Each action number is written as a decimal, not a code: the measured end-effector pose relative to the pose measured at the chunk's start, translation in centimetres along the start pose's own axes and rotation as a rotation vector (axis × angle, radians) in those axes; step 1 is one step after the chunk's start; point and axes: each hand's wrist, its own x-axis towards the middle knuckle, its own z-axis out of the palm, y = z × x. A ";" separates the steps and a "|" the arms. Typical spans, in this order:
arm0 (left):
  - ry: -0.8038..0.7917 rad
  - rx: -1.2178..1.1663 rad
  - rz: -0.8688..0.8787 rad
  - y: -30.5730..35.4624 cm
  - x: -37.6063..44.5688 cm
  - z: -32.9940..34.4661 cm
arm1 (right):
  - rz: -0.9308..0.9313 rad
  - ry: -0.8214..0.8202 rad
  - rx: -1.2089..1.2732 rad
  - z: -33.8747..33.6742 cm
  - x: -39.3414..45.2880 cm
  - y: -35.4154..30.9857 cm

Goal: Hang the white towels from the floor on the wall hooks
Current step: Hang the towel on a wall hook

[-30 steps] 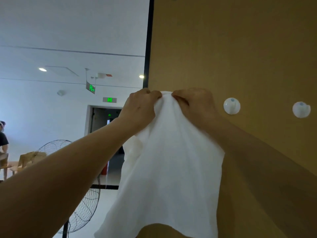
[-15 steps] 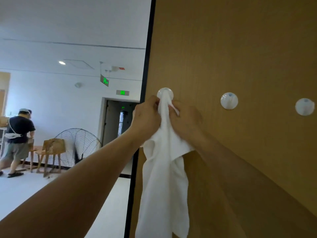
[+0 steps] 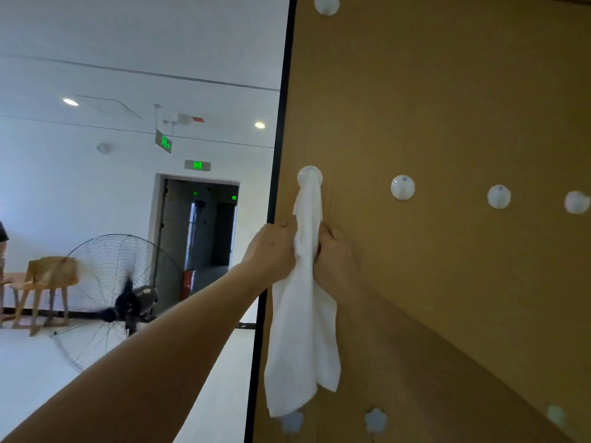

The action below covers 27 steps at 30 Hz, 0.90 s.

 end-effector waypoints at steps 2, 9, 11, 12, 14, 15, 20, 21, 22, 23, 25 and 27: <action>-0.038 -0.043 0.047 -0.6 -0.7 -1.4 | -0.015 -0.022 -0.055 -0.9 -1.1 -0.9; 0.205 -0.128 0.279 -0.6 -4.5 -4.0 | 0.229 -0.034 -0.389 -4.7 -6.8 -3.9; 0.172 -0.191 0.373 0.5 -5.6 -4.4 | 0.261 -0.015 -0.441 -6.0 -8.8 -4.7; 0.138 -0.223 0.398 1.2 -6.2 -4.5 | 0.287 -0.007 -0.468 -6.8 -10.1 -4.8; 0.058 -0.251 0.423 2.9 -7.3 -4.5 | 0.319 -0.007 -0.564 -8.8 -12.6 -4.9; 0.022 -0.263 0.436 4.1 -8.2 -4.7 | 0.337 -0.013 -0.627 -10.2 -14.2 -5.0; -0.094 -0.448 0.554 12.6 -14.0 -6.2 | 0.504 -0.011 -0.822 -18.3 -24.0 -6.1; -0.125 -0.495 0.580 14.9 -15.6 -6.6 | 0.555 -0.015 -0.854 -20.1 -26.3 -6.5; -0.149 -0.532 0.607 17.2 -17.4 -7.2 | 0.597 -0.014 -0.882 -21.9 -28.7 -6.7; -0.157 -0.553 0.646 19.6 -19.3 -7.8 | 0.640 -0.014 -0.905 -23.8 -31.2 -7.0; -0.170 -0.590 0.742 24.4 -23.4 -9.2 | 0.737 -0.021 -0.945 -27.5 -36.6 -7.8; -0.232 -0.681 0.808 29.4 -28.0 -11.0 | 0.844 -0.028 -0.982 -31.4 -42.6 -8.8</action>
